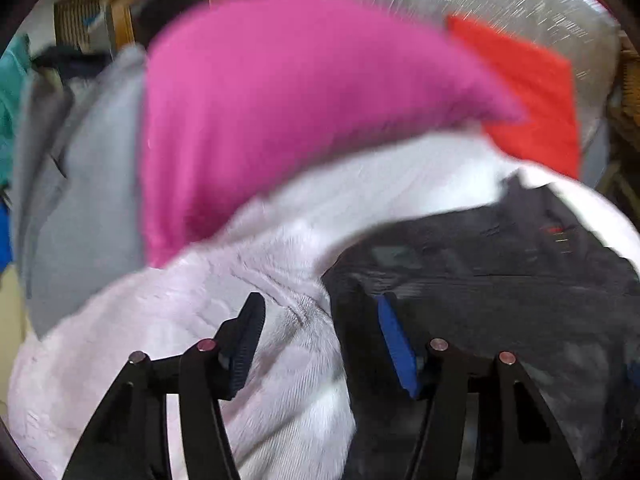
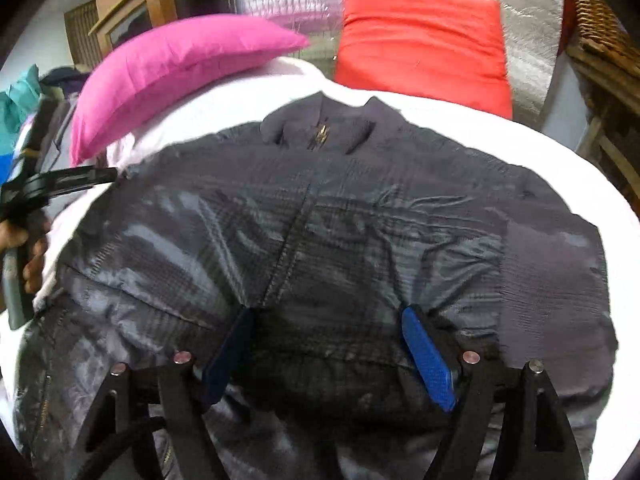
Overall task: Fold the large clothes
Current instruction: 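Open the left gripper and smooth the folded sleeves with both tools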
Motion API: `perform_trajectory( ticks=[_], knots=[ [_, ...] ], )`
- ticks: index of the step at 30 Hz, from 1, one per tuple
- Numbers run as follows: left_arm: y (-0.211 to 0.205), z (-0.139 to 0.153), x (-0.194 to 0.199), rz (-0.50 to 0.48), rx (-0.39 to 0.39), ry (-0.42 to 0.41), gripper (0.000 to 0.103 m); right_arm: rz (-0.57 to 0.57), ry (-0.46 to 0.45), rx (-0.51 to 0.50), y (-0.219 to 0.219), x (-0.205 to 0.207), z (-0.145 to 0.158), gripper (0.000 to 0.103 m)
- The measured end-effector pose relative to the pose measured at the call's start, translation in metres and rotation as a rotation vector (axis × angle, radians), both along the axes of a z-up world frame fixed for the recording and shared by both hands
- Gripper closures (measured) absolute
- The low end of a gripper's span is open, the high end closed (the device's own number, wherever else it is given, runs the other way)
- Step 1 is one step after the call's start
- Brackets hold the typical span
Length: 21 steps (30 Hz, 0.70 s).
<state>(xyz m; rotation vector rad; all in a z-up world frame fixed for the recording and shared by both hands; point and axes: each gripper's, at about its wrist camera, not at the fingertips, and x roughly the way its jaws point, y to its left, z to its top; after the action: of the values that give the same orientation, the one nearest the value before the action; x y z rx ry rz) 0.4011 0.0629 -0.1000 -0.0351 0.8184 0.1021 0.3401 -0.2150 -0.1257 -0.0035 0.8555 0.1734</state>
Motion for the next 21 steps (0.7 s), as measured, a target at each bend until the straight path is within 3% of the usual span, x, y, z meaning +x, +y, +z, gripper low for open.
perform_trajectory(
  ticks=[2, 5, 10, 11, 15, 21],
  knots=[
    [-0.010, 0.013, -0.030, -0.038, 0.019, -0.060, 0.034, -0.010, -0.059, 0.012, -0.005, -0.016, 0.013, 0.022],
    [-0.026, 0.010, -0.058, -0.094, 0.028, -0.085, 0.033, -0.057, -0.075, 0.006, -0.017, -0.029, 0.018, 0.020],
    [-0.043, -0.051, -0.047, -0.117, 0.112, 0.107, 0.031, -0.149, 0.039, -0.012, -0.040, -0.021, -0.007, 0.016],
    [-0.041, -0.056, -0.046, -0.112, 0.098, 0.091, 0.027, -0.143, 0.063, 0.017, -0.044, -0.018, -0.011, 0.015],
    [-0.025, -0.049, -0.044, -0.054, -0.002, 0.112, 0.023, -0.133, 0.057, 0.033, -0.048, -0.023, -0.002, 0.015],
    [-0.019, -0.013, -0.095, -0.048, 0.044, 0.016, 0.023, -0.153, -0.007, 0.088, -0.067, -0.084, 0.029, 0.015]
  ],
)
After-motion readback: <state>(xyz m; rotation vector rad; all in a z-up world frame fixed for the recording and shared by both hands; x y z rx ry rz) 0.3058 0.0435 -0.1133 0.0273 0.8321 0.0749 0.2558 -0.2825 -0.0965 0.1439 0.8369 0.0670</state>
